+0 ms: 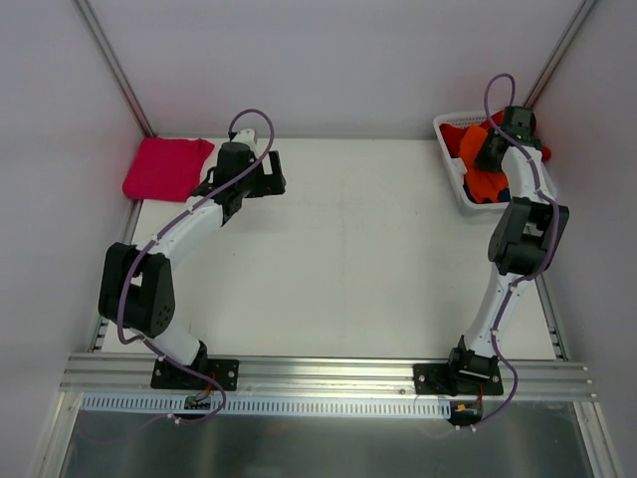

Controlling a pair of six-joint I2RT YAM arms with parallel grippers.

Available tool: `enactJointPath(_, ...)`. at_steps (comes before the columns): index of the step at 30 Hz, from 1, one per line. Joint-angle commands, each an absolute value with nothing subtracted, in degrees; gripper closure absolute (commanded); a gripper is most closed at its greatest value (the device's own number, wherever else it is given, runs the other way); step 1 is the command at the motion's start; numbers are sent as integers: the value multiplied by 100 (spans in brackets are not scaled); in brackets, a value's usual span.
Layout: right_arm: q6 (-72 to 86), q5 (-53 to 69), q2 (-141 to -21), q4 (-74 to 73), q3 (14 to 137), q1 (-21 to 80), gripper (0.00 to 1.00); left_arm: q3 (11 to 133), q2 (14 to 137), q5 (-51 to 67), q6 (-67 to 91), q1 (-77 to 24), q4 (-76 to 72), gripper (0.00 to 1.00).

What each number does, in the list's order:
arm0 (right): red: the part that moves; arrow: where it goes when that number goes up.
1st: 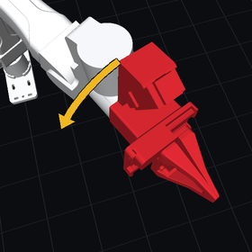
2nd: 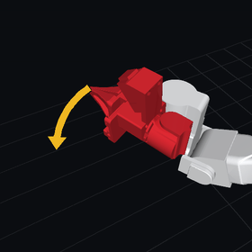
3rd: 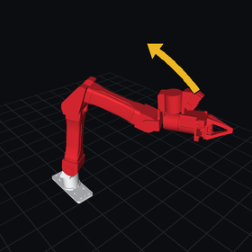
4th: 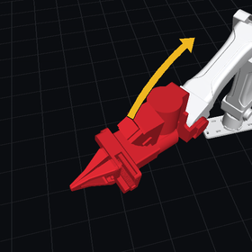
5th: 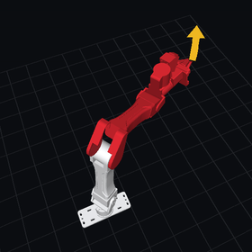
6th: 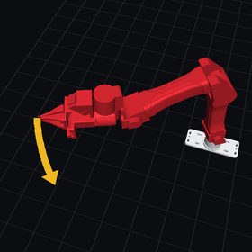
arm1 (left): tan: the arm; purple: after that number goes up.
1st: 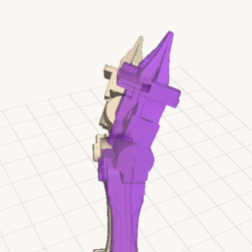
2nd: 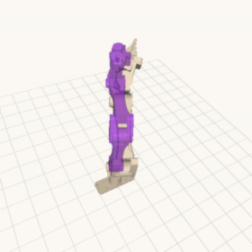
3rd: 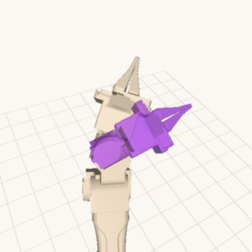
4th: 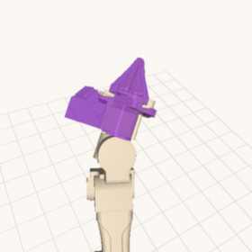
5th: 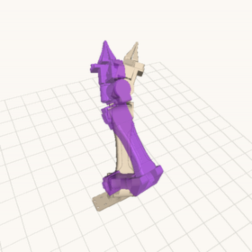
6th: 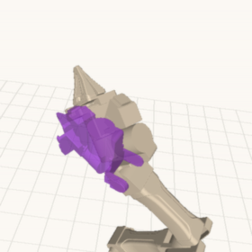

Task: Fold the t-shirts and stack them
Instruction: Grab the tshirt from the pile, then move the tshirt to the center of the board

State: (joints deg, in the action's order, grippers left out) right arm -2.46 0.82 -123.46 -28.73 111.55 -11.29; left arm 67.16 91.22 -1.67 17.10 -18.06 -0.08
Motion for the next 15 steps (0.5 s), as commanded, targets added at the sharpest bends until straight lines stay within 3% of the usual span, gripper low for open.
enactJointPath(1,-325,97,-11761,-2804,11057,-871,100,6785,9114,-132,1705,-1854,-70,1)
enactJointPath(15,-1116,-518,-8510,-1970,10416,517,100,6671,9009,-132,1740,-1846,-79,1)
